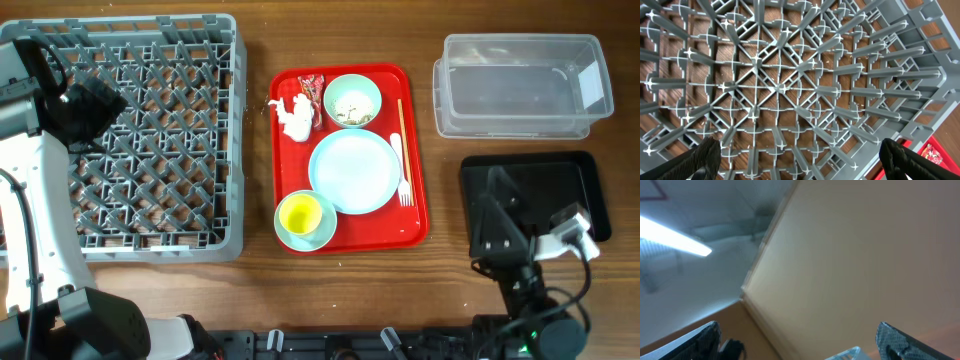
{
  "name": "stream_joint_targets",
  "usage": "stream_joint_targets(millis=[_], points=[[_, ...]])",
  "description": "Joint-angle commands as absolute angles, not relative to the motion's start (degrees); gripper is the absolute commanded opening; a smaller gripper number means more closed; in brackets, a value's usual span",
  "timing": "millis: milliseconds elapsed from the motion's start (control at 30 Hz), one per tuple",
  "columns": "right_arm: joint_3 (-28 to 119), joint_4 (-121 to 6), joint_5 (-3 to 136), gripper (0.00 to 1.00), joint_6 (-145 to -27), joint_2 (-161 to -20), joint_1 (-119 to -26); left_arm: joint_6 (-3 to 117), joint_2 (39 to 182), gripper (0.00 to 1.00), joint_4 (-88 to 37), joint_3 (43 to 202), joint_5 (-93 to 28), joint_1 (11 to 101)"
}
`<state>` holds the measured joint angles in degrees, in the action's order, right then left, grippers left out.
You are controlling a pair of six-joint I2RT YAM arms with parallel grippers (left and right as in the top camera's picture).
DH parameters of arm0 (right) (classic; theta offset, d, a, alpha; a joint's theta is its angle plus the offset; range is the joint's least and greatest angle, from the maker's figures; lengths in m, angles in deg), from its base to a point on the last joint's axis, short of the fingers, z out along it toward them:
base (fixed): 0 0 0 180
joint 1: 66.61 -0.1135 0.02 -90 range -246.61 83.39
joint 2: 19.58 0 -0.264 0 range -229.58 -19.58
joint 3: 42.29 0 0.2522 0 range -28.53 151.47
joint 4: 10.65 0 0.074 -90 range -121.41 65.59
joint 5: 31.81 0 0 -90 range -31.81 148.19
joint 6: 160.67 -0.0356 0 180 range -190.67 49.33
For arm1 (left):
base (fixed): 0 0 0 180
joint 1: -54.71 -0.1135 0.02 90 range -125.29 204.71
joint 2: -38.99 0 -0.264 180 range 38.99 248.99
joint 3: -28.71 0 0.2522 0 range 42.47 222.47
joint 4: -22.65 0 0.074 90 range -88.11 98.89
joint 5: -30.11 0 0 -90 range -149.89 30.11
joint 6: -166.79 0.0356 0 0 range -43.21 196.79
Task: Sort waste into correct bins and load items into the dishwasher rack
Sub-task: 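Grasp the white tissue on the red tray with the right gripper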
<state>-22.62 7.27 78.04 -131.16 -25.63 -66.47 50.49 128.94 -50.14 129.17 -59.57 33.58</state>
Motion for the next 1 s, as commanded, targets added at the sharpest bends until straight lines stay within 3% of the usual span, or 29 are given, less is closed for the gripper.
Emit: stream_joint_targets(millis=[0,100,233,333,467,567,667,733,867,967], points=[[-8.0,1.8,80.9,1.0,-119.6,-37.8,-66.5,50.4,128.3,1.0,-50.1,129.4,-59.1,33.3],[7.8,-10.7,90.5,1.0,-107.5,-53.3,-66.6,50.4,128.3,1.0,-50.1,129.4,-59.1,33.3],[36.6,-38.6,100.6,1.0,-90.6,-79.0,-69.9,50.4,128.3,1.0,-50.1,129.4,-59.1,33.3],[61.1,-64.4,90.1,1.0,-78.5,-97.6,-78.8,50.4,128.3,1.0,-50.1,129.4,-59.1,33.3],[83.4,-85.5,71.6,1.0,-74.0,-115.6,-90.3,50.4,128.3,1.0,-50.1,129.4,-59.1,33.3],[86.9,-86.8,69.9,1.0,-74.5,-123.3,-94.6,50.4,128.3,1.0,-50.1,129.4,-59.1,33.3],[86.9,-85.5,70.9,1.0,-88.5,-129.1,-97.2,50.4,128.3,1.0,-50.1,129.4,-59.1,33.3],[86.5,-84.9,71.0,1.0,-90.6,-132.9,-98.1,50.4,128.3,1.0,-50.1,129.4,-59.1,33.3],[86.3,-81.9,70.5,0.81,-90.7,-140.3,-99.8,50.4,128.3,1.0,-50.1,129.4,-59.1,33.3],[86.3,-81.5,62.4,0.67,-99.2,-145.6,-101.9,50.4,128.3,1.0,-50.1,129.4,-59.1,33.3]])
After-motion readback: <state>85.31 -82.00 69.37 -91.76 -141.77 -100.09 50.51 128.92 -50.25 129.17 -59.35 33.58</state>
